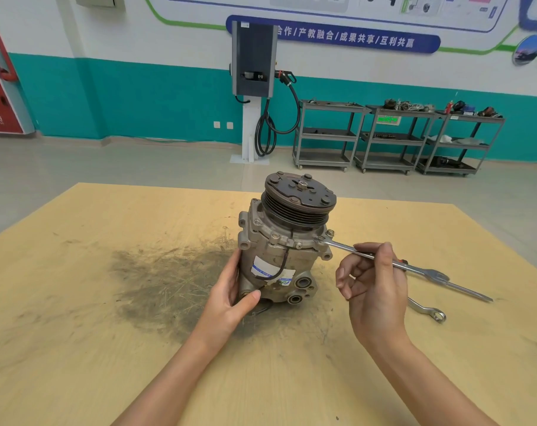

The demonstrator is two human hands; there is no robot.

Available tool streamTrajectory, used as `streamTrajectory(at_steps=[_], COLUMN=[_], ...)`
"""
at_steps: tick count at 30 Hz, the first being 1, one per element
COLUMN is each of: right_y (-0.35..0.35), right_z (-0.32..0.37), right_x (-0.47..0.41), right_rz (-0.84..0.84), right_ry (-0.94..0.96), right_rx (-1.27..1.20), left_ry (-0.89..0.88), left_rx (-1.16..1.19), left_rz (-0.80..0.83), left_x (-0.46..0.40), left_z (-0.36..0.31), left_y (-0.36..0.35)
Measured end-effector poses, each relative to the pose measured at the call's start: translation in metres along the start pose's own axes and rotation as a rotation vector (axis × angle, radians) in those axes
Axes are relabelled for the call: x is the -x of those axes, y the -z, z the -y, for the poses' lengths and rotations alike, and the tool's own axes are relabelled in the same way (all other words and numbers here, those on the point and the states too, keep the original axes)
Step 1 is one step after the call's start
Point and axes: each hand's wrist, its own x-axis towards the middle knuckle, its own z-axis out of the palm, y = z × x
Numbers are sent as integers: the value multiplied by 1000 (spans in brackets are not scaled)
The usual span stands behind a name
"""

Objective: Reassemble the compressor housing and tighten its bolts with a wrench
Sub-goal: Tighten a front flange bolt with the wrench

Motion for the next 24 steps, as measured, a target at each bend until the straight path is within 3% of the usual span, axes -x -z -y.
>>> streamTrajectory(at_steps=[8, 17, 24], right_y=[3, 0, 2], right_z=[1, -2, -1], right_x=[-13, 6, 3], right_rz=[-72, 11, 10], right_ry=[-208, 47, 9], right_rx=[-127, 138, 109], left_ry=[12, 4, 4], left_rx=[3, -2, -6], left_rz=[1, 1, 2], left_x=[0, -1, 0], left_z=[0, -1, 0], left_y=[1, -1, 1])
